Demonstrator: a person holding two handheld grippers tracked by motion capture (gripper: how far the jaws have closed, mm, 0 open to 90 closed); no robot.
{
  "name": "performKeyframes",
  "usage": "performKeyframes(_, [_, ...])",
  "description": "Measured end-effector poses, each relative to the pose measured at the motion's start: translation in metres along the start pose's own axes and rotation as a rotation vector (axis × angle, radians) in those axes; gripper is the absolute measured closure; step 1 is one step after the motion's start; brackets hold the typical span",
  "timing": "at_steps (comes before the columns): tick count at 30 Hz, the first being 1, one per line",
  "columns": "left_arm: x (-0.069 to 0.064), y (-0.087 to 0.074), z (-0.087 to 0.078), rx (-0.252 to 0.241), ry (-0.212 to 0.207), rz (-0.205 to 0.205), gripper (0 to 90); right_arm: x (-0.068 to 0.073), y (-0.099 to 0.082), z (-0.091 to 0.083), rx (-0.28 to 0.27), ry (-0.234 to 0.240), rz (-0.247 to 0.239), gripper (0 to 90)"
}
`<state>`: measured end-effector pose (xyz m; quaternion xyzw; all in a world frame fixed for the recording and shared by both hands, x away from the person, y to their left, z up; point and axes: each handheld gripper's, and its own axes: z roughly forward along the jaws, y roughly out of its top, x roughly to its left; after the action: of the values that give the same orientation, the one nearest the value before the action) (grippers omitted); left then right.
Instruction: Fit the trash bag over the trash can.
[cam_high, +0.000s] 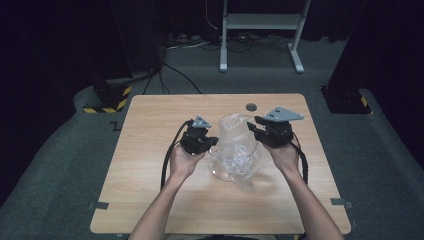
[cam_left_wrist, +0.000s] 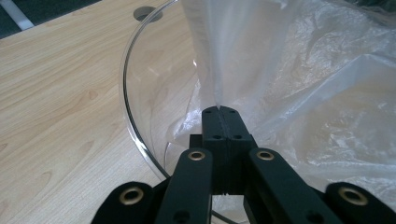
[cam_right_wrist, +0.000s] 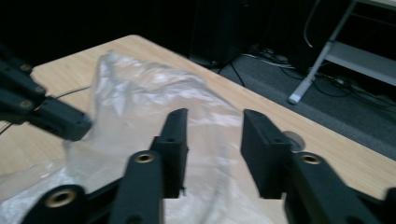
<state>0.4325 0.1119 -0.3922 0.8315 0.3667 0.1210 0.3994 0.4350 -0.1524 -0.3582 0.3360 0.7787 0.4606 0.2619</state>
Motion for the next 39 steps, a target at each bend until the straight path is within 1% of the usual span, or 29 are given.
performKeyframes(3, [0.000,0.000,0.000,-0.003,-0.003,-0.002,90.0,-0.011,0.000,-0.004,0.009,-0.015,0.040,51.5])
performKeyframes(6, [0.000,0.000,0.000,-0.002,-0.004,-0.003,90.0,-0.023,-0.003,-0.005,0.026,-0.017,0.083,45.6])
performKeyframes(9, [0.001,0.000,0.000,-0.001,-0.005,-0.003,90.0,-0.035,-0.008,-0.005,0.034,0.012,0.124,42.7])
performKeyframes(11, [0.001,0.000,0.000,-0.001,-0.006,-0.001,90.0,-0.041,-0.011,-0.003,0.046,0.043,0.153,42.5])
performKeyframes(12, [0.001,0.000,0.000,-0.002,-0.009,-0.002,90.0,-0.044,-0.013,-0.002,0.048,0.068,0.172,43.1])
performKeyframes(13, [0.001,0.000,0.001,-0.003,-0.010,-0.003,90.0,-0.047,-0.015,0.001,0.049,0.099,0.195,45.5])
performKeyframes(14, [0.000,0.000,0.001,-0.003,-0.011,-0.004,90.0,-0.051,-0.019,0.005,0.053,0.148,0.223,50.7])
performKeyframes(15, [0.000,0.000,0.002,-0.004,-0.013,-0.002,90.0,-0.051,-0.019,0.005,0.053,0.148,0.223,56.9])
performKeyframes(17, [-0.001,0.000,0.003,-0.003,-0.014,0.005,90.0,-0.051,-0.021,0.009,0.052,0.190,0.226,67.6])
performKeyframes(19, [-0.002,0.000,0.003,-0.008,-0.013,0.011,89.6,-0.048,-0.022,0.011,0.050,0.215,0.212,78.5])
performKeyframes(20, [-0.002,0.001,0.003,-0.014,-0.012,0.009,87.5,-0.046,-0.021,0.011,0.046,0.221,0.200,82.0])
performKeyframes(22, [-0.003,0.001,0.002,-0.034,-0.002,0.004,77.2,-0.041,-0.019,0.011,0.041,0.214,0.165,87.5])
performKeyframes(24, [-0.004,0.002,-0.001,-0.067,0.005,-0.004,67.0,-0.035,-0.016,0.011,0.043,0.203,0.125,89.7])
performKeyframes(25, [-0.005,0.002,-0.004,-0.083,0.011,-0.006,58.3,-0.028,-0.012,0.012,0.057,0.196,0.085,89.9])
performKeyframes(26, [-0.006,0.003,-0.006,-0.102,0.021,-0.004,58.3,-0.028,-0.012,0.012,0.057,0.196,0.085,89.9])
performKeyframes(28, [-0.010,0.003,-0.011,-0.137,0.044,0.001,53.9,-0.020,-0.008,0.014,0.082,0.190,0.047,89.9])
performKeyframes(30, [-0.012,0.004,-0.016,-0.168,0.054,-0.003,52.0,-0.012,-0.005,0.018,0.102,0.187,0.006,89.9])
performKeyframes(31, [-0.013,0.004,-0.018,-0.182,0.058,-0.002,51.3,-0.004,-0.002,0.021,0.128,0.186,-0.030,89.9])
performKeyframes(32, [-0.013,0.005,-0.020,-0.188,0.062,-0.002,51.3,-0.004,-0.002,0.021,0.128,0.186,-0.030,89.9])
performKeyframes(34, [-0.016,0.007,-0.024,-0.201,0.073,0.005,51.2,0.004,0.001,0.025,0.148,0.192,-0.059,90.0])
performKeyframes(36, [-0.018,0.009,-0.028,-0.212,0.081,0.010,51.2,0.011,0.003,0.029,0.174,0.192,-0.081,89.9])
performKeyframes(38, [-0.019,0.010,-0.032,-0.222,0.082,0.009,51.4,0.016,0.005,0.034,0.201,0.192,-0.097,89.9])
performKeyframes(39, [-0.020,0.010,-0.033,-0.225,0.079,0.008,51.8,0.020,0.006,0.038,0.223,0.189,-0.112,89.9])
